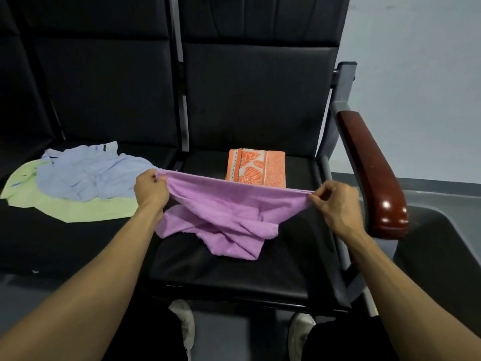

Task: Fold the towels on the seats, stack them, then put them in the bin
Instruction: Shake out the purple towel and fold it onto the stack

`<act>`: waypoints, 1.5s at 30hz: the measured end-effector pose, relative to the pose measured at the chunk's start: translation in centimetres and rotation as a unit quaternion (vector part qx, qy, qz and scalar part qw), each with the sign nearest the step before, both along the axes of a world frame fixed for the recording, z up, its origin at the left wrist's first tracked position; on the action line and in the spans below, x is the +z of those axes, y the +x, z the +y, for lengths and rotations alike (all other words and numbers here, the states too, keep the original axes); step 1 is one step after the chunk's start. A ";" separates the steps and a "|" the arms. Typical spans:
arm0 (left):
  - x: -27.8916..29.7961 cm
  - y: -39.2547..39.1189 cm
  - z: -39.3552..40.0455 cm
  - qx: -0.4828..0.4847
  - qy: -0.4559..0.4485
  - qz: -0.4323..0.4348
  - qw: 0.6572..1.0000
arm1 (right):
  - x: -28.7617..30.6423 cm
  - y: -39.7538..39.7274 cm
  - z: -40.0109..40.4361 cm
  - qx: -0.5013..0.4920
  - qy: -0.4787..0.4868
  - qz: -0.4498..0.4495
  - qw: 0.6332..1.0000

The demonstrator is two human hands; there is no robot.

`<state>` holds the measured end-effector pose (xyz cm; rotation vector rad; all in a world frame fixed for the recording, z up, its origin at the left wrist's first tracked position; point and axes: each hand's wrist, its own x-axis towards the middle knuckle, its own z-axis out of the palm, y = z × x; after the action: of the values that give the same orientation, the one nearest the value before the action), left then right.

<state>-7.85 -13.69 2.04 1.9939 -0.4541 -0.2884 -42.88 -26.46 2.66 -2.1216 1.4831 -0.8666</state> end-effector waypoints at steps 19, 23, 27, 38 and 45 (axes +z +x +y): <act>18.7 -3.0 5.9 -0.059 -0.177 -0.031 0.982 | 20.0 -1.8 5.4 0.023 -0.089 -0.095 0.991; 20.8 -3.2 6.7 -0.064 -0.191 -0.074 0.977 | 22.4 -2.4 5.5 0.005 -0.082 -0.164 0.983; 22.2 -3.4 7.1 -0.034 -0.193 -0.089 0.977 | 24.2 -2.6 5.7 -0.029 -0.085 -0.206 0.974; 24.3 -4.6 8.9 -0.064 -0.212 -0.129 0.966 | 25.2 -3.0 7.2 -0.064 -0.084 -0.265 0.958; 23.1 -4.9 10.9 -0.118 -0.123 -0.174 0.970 | 23.1 -3.7 9.7 -0.073 -0.091 -0.284 0.952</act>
<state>-12.73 -2.76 25.18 1.7486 -0.9095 -0.0227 -46.60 -16.75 25.73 -1.6721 1.2908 -1.5628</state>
